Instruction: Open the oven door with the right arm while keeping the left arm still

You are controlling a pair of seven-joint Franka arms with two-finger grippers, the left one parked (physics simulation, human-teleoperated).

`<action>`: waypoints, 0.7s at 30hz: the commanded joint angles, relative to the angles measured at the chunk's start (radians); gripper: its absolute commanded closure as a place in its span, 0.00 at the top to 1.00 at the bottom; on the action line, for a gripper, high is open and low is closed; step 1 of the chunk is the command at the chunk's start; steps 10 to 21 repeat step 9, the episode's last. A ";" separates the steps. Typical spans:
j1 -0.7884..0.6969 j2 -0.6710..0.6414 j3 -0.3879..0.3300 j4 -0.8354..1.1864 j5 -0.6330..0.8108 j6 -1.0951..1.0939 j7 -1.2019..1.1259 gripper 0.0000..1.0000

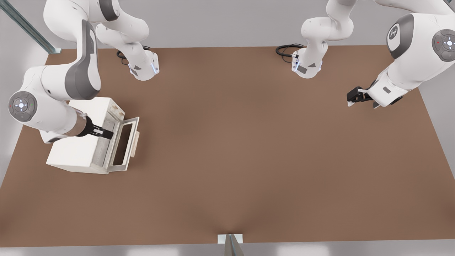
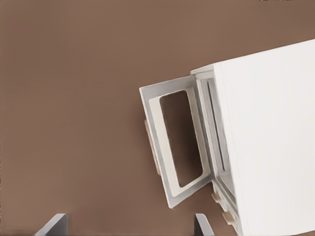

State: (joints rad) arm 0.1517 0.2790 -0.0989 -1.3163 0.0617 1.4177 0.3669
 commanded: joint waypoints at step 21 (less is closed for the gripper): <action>-0.001 -0.001 -0.001 -0.001 0.015 0.014 -0.255 1.00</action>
